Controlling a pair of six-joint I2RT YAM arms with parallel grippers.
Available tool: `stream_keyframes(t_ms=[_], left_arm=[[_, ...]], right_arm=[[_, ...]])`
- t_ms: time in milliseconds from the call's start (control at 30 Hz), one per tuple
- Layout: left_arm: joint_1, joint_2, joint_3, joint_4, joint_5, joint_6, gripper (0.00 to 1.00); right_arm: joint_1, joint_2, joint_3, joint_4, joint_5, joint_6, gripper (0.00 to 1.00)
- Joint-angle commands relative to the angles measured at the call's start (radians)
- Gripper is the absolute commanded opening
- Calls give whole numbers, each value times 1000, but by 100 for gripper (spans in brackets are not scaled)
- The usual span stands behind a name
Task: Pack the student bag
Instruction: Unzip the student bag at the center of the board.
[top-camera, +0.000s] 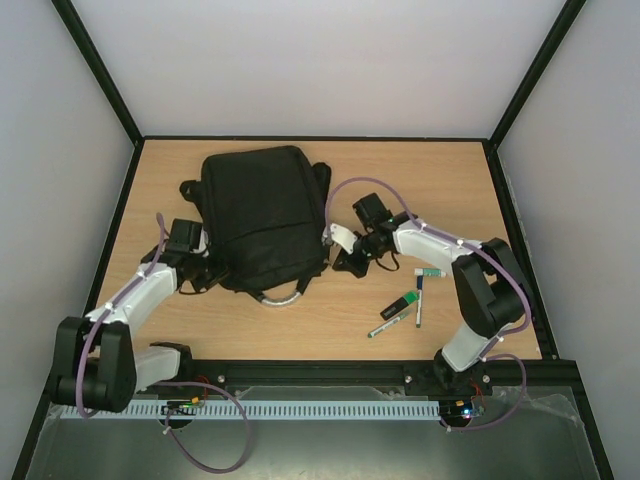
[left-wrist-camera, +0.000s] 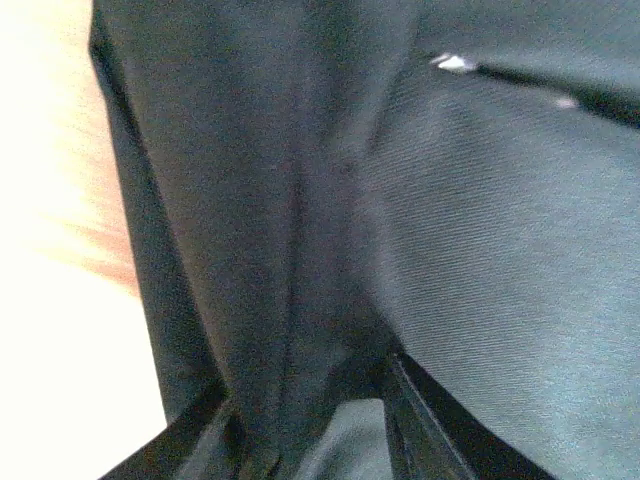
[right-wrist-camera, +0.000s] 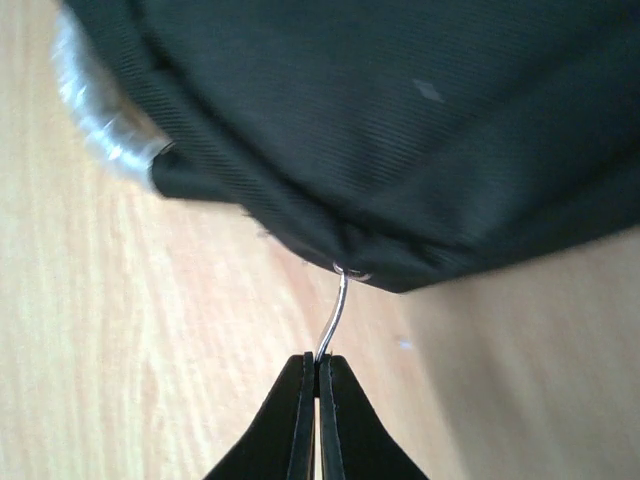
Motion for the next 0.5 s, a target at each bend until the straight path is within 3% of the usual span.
stream_keyframes(t_ms=[0, 67, 233, 467], left_arm=[[38, 51, 105, 96, -74, 57, 45], [54, 45, 135, 74, -107, 77, 56], [52, -96, 128, 31, -164, 140, 63], [-13, -240, 27, -12, 21, 8, 65]], right_arm=[[109, -28, -54, -23, -11, 52, 1], [162, -23, -50, -15, -19, 82, 1], [236, -3, -5, -3, -61, 157, 1], [236, 23, 25, 1, -23, 204, 1]])
